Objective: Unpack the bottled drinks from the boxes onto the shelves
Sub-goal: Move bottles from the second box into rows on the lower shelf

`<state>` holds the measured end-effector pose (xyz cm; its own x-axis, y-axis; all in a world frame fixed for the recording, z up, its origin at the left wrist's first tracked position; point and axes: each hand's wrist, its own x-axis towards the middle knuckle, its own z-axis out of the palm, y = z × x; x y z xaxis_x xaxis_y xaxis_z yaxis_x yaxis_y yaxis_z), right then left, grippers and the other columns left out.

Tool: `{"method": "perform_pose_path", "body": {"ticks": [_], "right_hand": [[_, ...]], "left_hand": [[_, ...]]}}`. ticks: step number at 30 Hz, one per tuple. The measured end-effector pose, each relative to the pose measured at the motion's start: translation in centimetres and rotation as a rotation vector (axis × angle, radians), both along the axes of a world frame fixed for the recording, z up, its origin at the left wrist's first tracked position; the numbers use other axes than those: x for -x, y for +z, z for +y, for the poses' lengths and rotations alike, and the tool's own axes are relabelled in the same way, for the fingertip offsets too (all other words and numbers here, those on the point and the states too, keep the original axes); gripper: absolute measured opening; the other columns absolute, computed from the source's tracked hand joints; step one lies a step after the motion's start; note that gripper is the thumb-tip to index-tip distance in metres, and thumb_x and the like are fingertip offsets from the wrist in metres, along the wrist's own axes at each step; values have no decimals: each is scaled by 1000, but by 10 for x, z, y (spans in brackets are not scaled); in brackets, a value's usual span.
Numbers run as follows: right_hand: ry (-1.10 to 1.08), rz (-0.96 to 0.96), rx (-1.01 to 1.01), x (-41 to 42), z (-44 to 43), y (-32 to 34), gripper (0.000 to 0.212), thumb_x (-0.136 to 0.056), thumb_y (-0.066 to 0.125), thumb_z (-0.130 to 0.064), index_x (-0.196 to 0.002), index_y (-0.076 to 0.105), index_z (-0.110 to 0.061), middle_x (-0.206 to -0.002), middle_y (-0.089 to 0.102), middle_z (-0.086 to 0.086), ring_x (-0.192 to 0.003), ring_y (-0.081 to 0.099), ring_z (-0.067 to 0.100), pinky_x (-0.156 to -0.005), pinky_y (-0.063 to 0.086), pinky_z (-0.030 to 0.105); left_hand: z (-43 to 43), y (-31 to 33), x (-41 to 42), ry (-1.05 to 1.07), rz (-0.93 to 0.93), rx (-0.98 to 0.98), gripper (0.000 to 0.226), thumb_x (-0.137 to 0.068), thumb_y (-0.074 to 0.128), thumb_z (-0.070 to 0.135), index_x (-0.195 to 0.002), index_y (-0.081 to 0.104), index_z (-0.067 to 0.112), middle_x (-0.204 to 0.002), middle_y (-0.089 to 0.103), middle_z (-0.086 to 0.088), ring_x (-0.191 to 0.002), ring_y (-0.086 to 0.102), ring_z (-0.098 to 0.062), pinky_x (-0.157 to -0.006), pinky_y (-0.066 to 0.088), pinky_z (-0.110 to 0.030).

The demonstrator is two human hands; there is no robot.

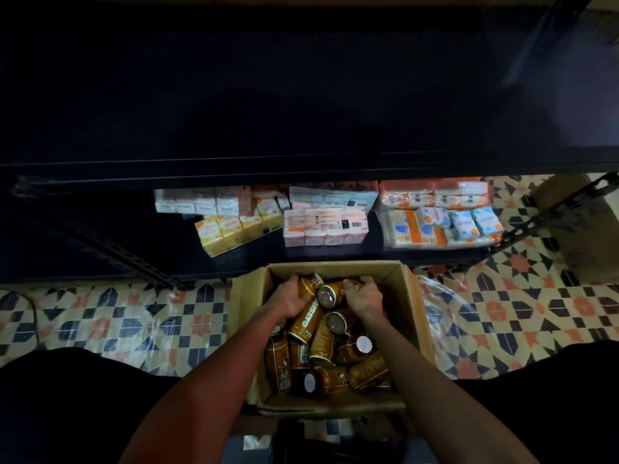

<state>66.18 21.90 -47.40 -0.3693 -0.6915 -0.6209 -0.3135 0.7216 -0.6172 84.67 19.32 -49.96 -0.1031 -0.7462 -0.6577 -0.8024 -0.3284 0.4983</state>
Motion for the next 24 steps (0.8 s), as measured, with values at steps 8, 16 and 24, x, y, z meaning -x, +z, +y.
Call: {"method": "perform_pose_path", "body": {"ticks": [8,16,24], "right_hand": [[35,-187,-252,-7,-30,-10,65,-87,77,-25,-137,37,-15,-134,55,14,-122,56,32,-89,54,43],[299,-278,-298,-21,2,-13,97,-76,82,-18,-152,26,-39,-139,52,8,-117,59,28,-92,55,46],[539,-93,-293,-33,19,-13,93,-78,79,-25,-155,26,-31,-148,45,8,-130,50,31,-101,51,49]], "left_hand": [[12,2,-1,-68,-111,157,74,-86,73,41,-148,36,27,-149,40,-7,-140,37,-30,-116,34,-47],[12,23,-8,122,107,76,77,-73,79,57,-138,47,29,-137,56,-2,-122,54,-24,-102,47,-47],[51,27,-2,314,206,-84,76,-83,72,53,-145,36,27,-143,52,-5,-127,53,-28,-106,44,-48]]}}
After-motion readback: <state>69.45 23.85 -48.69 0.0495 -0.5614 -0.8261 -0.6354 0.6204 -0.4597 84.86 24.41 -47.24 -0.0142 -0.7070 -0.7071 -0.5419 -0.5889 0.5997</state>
